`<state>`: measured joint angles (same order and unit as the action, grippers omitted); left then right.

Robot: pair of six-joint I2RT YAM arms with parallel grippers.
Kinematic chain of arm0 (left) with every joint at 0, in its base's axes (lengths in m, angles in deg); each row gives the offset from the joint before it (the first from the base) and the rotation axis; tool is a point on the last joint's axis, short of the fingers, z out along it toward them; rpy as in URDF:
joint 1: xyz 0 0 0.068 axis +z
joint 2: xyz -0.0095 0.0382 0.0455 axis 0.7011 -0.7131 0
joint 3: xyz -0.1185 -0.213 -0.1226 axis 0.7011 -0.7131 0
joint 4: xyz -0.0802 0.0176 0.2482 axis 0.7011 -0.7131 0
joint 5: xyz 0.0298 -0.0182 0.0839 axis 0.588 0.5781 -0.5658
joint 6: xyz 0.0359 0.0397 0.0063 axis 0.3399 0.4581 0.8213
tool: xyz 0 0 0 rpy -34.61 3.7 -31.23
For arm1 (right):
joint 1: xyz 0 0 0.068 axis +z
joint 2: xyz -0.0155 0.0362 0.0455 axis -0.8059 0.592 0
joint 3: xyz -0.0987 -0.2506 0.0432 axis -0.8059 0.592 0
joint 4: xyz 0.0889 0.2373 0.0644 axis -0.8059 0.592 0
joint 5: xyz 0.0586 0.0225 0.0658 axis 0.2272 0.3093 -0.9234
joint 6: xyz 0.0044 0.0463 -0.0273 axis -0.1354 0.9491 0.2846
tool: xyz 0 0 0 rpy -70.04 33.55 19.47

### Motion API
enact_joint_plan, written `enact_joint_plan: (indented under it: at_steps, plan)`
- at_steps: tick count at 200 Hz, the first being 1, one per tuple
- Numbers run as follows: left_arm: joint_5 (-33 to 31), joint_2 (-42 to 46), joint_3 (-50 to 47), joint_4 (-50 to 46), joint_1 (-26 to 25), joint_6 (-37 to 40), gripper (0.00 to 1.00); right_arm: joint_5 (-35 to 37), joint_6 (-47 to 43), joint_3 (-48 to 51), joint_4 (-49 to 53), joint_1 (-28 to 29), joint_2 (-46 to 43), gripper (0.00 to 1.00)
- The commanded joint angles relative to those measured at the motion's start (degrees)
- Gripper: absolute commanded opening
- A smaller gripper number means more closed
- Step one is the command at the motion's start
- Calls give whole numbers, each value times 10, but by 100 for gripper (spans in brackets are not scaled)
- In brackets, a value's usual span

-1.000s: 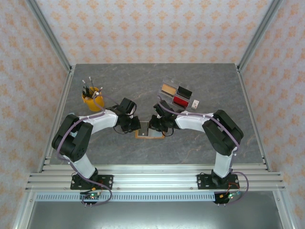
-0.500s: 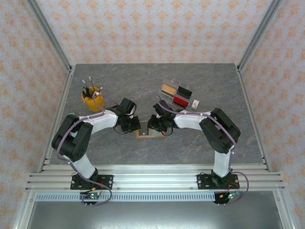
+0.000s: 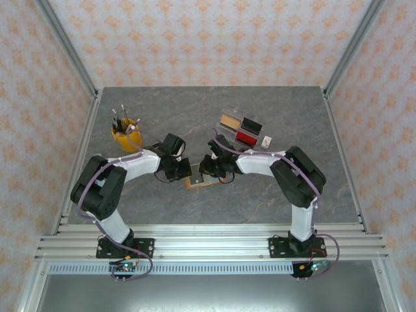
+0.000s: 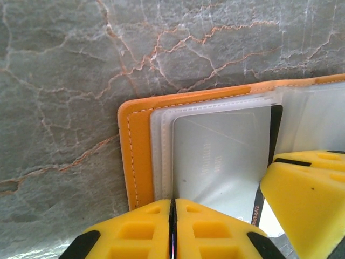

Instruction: Take the credit cards out of the card holder

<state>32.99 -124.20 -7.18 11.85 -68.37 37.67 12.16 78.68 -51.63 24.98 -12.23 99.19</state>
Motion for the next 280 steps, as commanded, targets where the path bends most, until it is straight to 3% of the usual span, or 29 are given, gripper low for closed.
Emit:
enact_joint_plan:
  at_steps: [1,36,107,132,153,221,280]
  plan:
    - [-10,-17,-12,-17,2,14,12,-7,-26,-6,-14,3,-5,18]
    - [-8,-17,-13,-16,2,16,12,13,-52,-23,25,2,0,18]
    - [11,-22,-13,-6,2,20,12,-50,-87,-38,34,4,35,17]
    - [10,-25,-13,-4,2,19,12,-54,-94,-39,40,5,37,9]
    - [6,-23,-13,-6,3,18,12,-45,-94,-33,39,4,29,0]
    - [-14,5,-24,-19,16,17,22,11,-91,6,38,-2,-24,0]
    - [-6,11,-26,-17,22,19,24,36,-83,26,38,-8,-45,0]
